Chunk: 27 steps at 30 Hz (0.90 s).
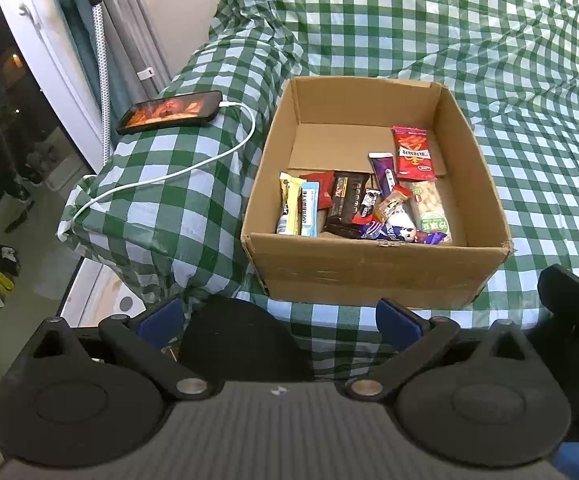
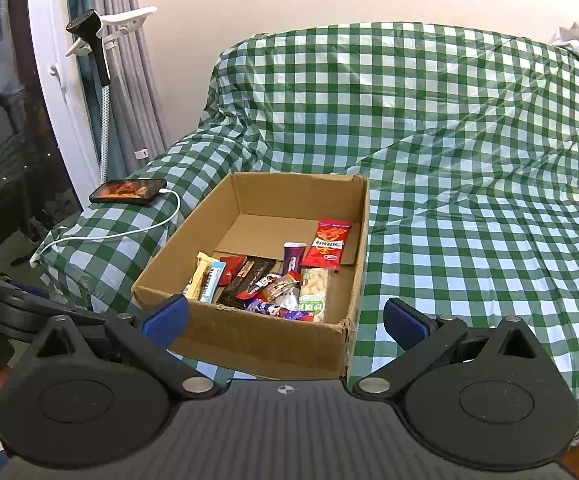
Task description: Organize snacks
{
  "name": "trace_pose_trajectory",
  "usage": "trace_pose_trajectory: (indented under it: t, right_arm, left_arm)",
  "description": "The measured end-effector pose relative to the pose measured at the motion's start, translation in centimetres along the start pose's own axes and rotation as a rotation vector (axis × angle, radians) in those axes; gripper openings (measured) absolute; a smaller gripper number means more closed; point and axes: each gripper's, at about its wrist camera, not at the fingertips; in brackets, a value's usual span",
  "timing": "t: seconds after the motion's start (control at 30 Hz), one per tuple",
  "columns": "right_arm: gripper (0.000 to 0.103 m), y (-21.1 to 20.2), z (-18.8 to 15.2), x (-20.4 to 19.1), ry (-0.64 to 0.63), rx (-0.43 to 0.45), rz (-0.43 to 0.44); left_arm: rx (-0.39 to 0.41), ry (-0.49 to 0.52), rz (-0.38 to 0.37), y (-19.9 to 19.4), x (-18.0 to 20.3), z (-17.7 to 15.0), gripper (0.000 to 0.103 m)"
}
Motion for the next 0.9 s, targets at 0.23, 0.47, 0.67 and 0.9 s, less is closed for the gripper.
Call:
trace_pose_trajectory:
  t: [0.23, 0.47, 0.67, 0.9]
  right_arm:
    - [0.102, 0.14, 0.03, 0.03, 0.001, -0.001, 0.0]
    - [0.102, 0.18, 0.05, -0.02, 0.001, -0.001, 0.0]
    - [0.102, 0.18, 0.08, -0.04, 0.002, -0.001, -0.001]
    - [0.102, 0.21, 0.06, -0.02, 0.001, 0.0, 0.001]
  left_arm:
    - [-0.005, -0.003, -0.005, 0.1, -0.04, 0.25, 0.103]
    - [-0.007, 0.003, -0.009, 0.13, 0.08, 0.37, 0.103]
    - [-0.011, 0.004, -0.012, 0.12, 0.14, 0.35, 0.103]
    - [-0.003, 0.006, -0.001, 0.01, 0.22, 0.24, 0.103]
Point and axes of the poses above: each gripper's, at about its wrist camera, not at the fingertips, and y roughly the way its jaws point, x to its right, z to its top, and after that the axes turned 7 degrees about x, right-handed
